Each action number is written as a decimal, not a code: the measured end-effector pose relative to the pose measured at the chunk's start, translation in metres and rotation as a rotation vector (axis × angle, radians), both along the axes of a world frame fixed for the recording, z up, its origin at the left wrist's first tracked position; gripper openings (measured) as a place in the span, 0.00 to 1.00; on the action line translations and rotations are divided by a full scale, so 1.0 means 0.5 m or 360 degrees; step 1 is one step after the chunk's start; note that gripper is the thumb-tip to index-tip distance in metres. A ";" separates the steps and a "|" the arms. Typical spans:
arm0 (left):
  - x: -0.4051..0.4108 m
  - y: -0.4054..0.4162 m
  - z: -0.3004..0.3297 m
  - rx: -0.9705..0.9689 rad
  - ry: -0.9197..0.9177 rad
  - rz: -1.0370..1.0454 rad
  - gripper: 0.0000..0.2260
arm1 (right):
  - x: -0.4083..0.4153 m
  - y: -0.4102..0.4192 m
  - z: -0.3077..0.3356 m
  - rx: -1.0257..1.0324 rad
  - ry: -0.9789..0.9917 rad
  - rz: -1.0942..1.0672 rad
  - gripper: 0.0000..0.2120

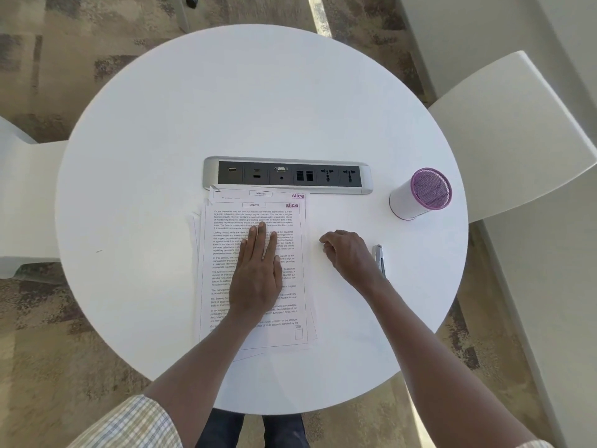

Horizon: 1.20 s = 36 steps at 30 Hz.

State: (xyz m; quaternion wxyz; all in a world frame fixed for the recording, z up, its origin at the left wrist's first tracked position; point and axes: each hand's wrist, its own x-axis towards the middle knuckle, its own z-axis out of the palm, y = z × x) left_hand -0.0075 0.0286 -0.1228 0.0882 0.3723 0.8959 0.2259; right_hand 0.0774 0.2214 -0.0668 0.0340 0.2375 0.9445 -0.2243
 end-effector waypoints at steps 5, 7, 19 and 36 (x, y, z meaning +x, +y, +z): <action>0.000 0.000 -0.003 0.0007 0.0003 -0.0001 0.23 | 0.003 0.007 -0.006 -0.0207 0.0074 -0.0213 0.08; 0.000 0.000 -0.004 0.0000 0.0002 -0.0001 0.23 | 0.008 0.008 -0.007 -0.0321 0.0130 -0.0383 0.08; 0.000 0.001 0.000 -0.0003 0.0002 0.0000 0.23 | 0.009 0.001 -0.005 -0.0264 0.0128 -0.0333 0.12; 0.002 0.000 0.001 0.0003 0.0004 0.0009 0.23 | 0.001 -0.009 -0.001 -0.0015 -0.0003 0.0046 0.13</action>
